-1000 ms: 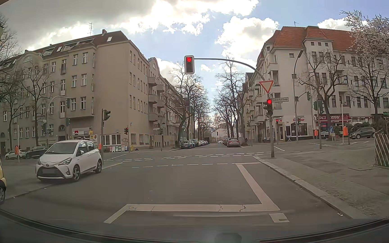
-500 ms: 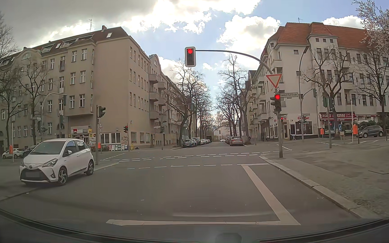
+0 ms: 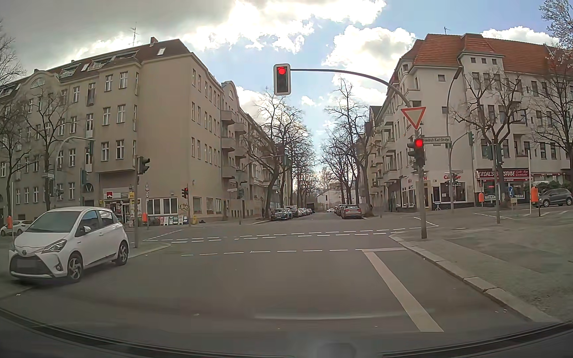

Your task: Follow the waypoints while adhering to traffic rules and regulations

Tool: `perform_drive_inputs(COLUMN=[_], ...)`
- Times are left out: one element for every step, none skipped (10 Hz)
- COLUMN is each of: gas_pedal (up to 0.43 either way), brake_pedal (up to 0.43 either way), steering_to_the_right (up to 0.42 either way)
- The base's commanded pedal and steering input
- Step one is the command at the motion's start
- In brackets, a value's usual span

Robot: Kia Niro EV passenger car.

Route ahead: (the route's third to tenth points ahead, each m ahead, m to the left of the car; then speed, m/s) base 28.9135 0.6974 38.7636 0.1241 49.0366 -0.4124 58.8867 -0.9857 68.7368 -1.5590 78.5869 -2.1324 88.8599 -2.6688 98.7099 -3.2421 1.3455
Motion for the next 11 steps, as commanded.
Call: perform_drive_inputs(gas_pedal=[0.000,0.000,0.000,0.000,0.000,0.000,0.000,0.000,0.000,0.000,0.000], brake_pedal=[0.268,0.268,0.262,0.268,0.262,0.262,0.268,0.268,0.274,0.293,0.305], steering_to_the_right=[0.001,0.001,0.001,0.002,0.003,0.003,0.002,0.002,0.002,0.002,0.002])
